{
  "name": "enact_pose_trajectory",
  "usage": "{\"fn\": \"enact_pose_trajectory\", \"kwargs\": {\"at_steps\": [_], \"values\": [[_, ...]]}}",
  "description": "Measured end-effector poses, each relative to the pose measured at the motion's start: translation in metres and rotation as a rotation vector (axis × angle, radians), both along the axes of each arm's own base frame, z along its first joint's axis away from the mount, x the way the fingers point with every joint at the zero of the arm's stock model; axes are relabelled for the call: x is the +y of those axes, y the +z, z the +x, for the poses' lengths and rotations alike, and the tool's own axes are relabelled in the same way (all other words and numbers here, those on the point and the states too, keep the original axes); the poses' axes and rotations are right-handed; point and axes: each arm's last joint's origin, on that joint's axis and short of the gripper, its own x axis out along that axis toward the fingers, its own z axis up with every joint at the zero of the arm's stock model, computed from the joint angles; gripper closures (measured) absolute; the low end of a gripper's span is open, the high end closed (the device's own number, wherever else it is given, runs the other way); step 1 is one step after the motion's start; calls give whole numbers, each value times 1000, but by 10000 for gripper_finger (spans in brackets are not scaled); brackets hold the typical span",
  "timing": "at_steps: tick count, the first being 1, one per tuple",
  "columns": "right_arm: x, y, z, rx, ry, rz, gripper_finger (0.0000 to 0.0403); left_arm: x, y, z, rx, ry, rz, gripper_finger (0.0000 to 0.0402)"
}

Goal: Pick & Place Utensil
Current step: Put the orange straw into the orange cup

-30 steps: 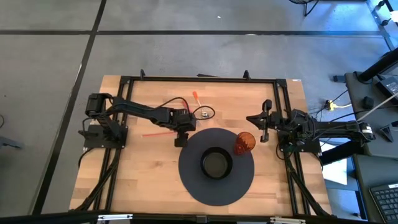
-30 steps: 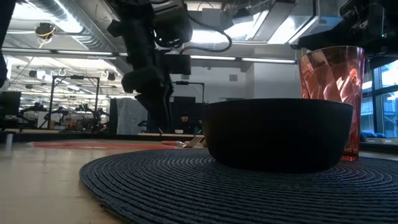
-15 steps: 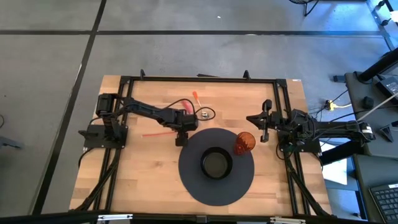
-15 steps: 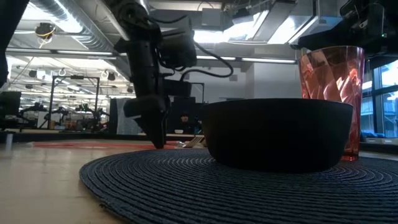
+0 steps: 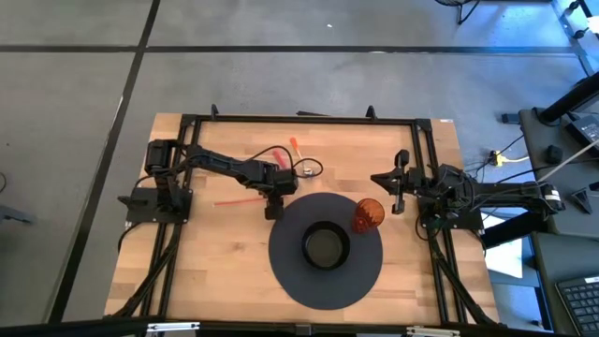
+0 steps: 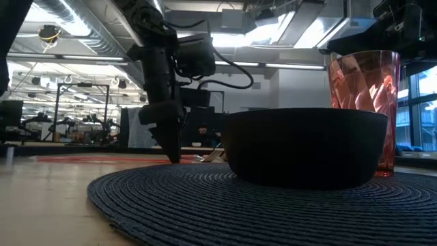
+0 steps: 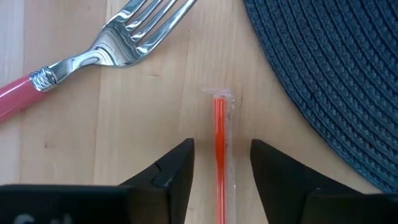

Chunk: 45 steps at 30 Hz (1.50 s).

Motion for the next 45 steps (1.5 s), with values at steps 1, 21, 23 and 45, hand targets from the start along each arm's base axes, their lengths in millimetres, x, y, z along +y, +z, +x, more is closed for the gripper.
{"fn": "enact_pose_trajectory", "kwargs": {"at_steps": [1, 21, 23, 45], "values": [[0, 0, 0, 0, 0, 0, 377, 0, 0, 0, 1, -1, -1, 255], [0, 0, 0, 0, 0, 0, 377, -2, 1, 0, -16, 3, 65, 399], [0, 0, 0, 0, 0, -1, 377, -1, 4, 0, -23, 10, 89, 399], [0, 0, 0, 1, 0, -4, 377, -22, 144, 0, -724, -105, 238, 400]]}}
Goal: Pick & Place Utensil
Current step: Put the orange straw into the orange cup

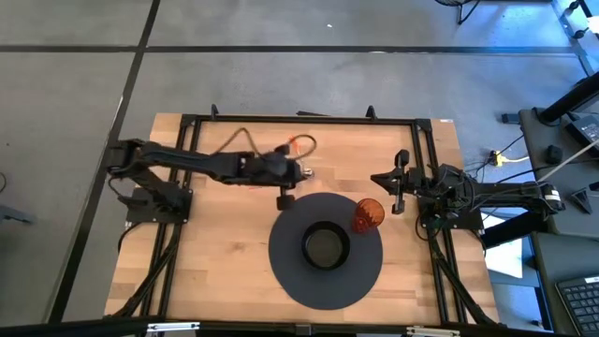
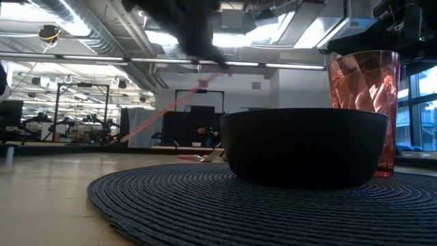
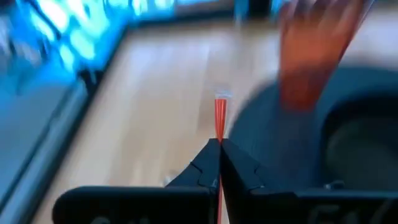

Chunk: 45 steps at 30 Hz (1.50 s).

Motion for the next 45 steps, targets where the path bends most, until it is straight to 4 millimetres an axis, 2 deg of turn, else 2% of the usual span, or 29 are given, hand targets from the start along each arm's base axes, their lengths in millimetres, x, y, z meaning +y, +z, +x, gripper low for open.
{"fn": "enact_pose_trajectory", "kwargs": {"at_steps": [7, 10, 13, 24, 29, 40, 45], "values": [[0, 0, 0, 0, -1, -4, 377, -5, 80, -17, -540, -167, 57, 400], [0, 0, 0, 0, -1, -4, 377, -11, 99, -19, -738, -280, 62, 400], [0, 0, 0, 0, -1, -4, 377, -17, 108, -17, -886, -345, 78, 400], [0, 0, 0, -1, -1, -2, 377, -45, 73, 23, -1045, -455, 49, 400], [0, 0, 0, -1, -1, 0, 377, -50, 74, 39, -1102, -535, -8, 400], [0, 0, 0, -3, -2, -3, 377, -55, 57, 102, -1066, -610, -119, 400], [0, 0, 0, -3, -1, -4, 377, -50, 48, 120, -1005, -601, -128, 400]]}}
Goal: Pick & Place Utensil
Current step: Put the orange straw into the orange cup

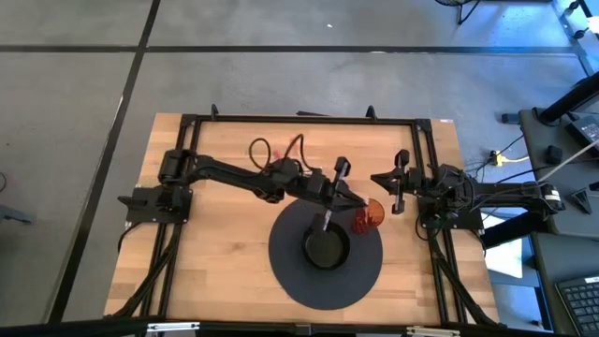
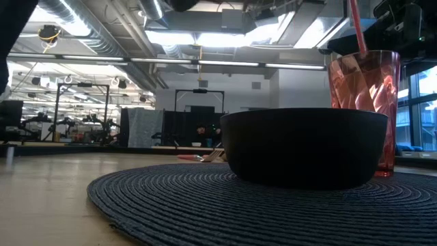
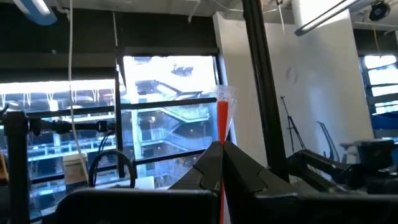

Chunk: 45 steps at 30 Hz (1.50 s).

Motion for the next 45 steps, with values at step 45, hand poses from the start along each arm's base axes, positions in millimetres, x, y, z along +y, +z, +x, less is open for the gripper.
{"fn": "enact_pose_trajectory", "kwargs": {"at_steps": [45], "values": [[0, -1, 0, 9, 0, 0, 377, 30, -48, 20, 314, -46, -28, 302]]}}
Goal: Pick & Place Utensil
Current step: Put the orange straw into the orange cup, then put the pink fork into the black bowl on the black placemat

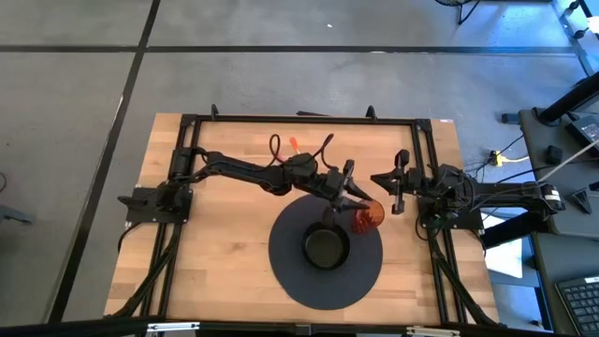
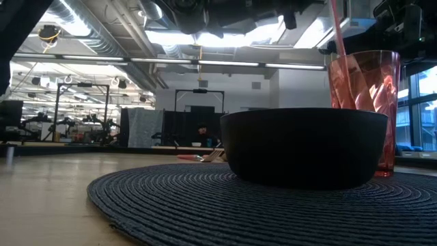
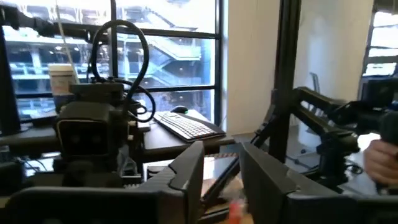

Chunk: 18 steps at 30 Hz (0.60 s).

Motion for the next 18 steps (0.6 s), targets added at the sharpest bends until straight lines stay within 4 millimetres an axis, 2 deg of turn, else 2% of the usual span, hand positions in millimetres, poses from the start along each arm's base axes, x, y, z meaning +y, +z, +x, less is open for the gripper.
{"fn": "enact_pose_trajectory", "kwargs": {"at_steps": [4, 8, 11, 14, 16, 18], "values": [[0, 0, 0, 3, 0, 1, 377, 1, 16, -8, 21, -42, -22, 286], [0, -1, 0, 11, 1, 4, 377, 6, 53, -33, 65, -76, 43, 293], [0, -1, 0, 14, 1, 4, 377, 5, 88, -63, 92, -31, 130, 316], [0, -1, 0, 14, 1, 4, 377, 0, 114, -98, 126, 70, 254, 347], [0, -1, 0, 14, 0, 4, 377, 0, 120, -123, 130, 126, 289, 372], [0, -1, 0, 14, 1, 4, 377, 2, 117, -147, 137, 191, 290, 393]]}}
